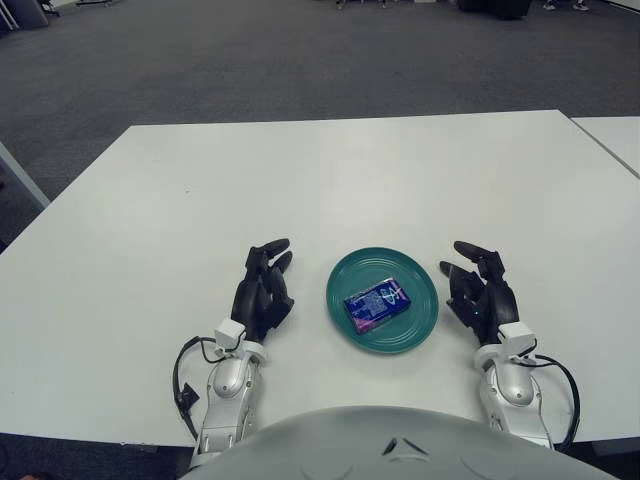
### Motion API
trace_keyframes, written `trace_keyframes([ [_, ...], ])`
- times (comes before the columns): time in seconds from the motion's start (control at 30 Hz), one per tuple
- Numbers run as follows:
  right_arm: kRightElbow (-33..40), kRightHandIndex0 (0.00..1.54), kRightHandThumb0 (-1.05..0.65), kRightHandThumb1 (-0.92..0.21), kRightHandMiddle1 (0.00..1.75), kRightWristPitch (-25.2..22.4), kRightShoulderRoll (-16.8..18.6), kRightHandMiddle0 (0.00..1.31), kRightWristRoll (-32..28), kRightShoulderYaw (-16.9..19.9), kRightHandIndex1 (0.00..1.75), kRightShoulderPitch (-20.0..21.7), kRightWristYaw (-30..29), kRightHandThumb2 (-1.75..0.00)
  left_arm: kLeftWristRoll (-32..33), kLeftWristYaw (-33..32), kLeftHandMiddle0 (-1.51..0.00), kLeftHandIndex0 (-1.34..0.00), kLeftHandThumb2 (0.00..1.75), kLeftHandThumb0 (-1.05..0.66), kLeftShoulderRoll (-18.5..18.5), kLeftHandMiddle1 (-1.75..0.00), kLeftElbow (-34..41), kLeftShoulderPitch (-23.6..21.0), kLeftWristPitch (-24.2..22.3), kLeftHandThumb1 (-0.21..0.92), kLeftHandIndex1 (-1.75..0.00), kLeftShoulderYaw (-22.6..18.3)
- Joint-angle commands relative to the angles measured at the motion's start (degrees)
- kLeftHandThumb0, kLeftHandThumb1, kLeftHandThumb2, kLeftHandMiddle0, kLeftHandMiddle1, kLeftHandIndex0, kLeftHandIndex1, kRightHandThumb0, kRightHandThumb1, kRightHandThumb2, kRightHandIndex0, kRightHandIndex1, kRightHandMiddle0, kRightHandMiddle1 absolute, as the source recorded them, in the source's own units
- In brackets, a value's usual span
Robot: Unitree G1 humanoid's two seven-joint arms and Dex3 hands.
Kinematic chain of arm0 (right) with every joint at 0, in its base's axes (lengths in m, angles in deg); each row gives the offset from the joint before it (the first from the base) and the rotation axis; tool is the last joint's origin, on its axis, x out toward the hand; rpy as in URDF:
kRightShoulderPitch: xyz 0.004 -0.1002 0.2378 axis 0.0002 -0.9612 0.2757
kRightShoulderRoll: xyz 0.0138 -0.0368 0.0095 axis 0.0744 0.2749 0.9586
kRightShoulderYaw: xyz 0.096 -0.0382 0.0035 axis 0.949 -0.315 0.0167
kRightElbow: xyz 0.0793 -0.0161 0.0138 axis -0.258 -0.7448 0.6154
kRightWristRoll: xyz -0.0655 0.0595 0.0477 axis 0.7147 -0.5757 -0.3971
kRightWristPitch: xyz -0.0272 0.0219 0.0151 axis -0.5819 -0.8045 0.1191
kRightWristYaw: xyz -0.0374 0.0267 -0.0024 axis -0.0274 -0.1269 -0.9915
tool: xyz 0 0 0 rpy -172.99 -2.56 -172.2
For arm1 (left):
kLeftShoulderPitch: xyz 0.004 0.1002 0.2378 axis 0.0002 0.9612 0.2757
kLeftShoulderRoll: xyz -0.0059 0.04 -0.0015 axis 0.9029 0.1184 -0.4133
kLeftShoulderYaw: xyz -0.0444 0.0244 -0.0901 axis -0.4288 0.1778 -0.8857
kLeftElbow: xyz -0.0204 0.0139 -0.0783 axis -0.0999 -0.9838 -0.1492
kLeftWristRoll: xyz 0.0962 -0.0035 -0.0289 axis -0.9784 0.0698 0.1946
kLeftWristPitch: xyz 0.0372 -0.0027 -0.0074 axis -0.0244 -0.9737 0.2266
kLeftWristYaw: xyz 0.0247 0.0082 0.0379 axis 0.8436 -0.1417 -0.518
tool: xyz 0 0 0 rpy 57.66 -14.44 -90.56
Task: Put the gum into the plate.
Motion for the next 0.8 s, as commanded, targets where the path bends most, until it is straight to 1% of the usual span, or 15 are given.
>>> trace_keyframes([
  [0.0, -3.8, 0.37, -0.67, -0.92, 1.06, -0.3, 0.7, 0.00, 1.3, -0.4, 0.57, -1.8, -1.3, -0.67, -0.4, -0.4, -0.27, 0.00, 0.94, -0.85, 0.4, -0.32, -0.5, 0.2, -0.6, 0.92, -1.04, 0.2],
  [0.37, -6.2, 0.39, -0.69, -0.92, 0.99, 2.4, 1.6, 0.00, 2.0, -0.6, 0.51, -1.5, -4.2, -0.73, -1.1, -0.8, -0.27, 0.00, 0.94, -0.85, 0.8, -0.29, -0.3, 0.4, -1.4, 0.92, -1.01, 0.4],
  [0.57, -7.0, 0.39, -0.71, -0.92, 0.98, 3.1, 1.6, 0.00, 1.8, -0.6, 0.49, -1.3, -4.6, -0.76, -1.5, -0.9, -0.29, 0.00, 0.94, -0.85, 0.7, -0.27, -0.6, 0.3, -1.5, 0.92, -1.02, 0.5],
  [0.77, -7.1, 0.40, -0.70, -0.92, 0.99, 3.1, 1.6, 0.00, 1.4, -0.6, 0.48, -1.3, -4.5, -0.75, -1.7, -1.3, -0.31, 0.00, 0.95, -0.86, 0.8, -0.27, -0.9, 0.2, -1.4, 0.92, -1.04, 0.6],
])
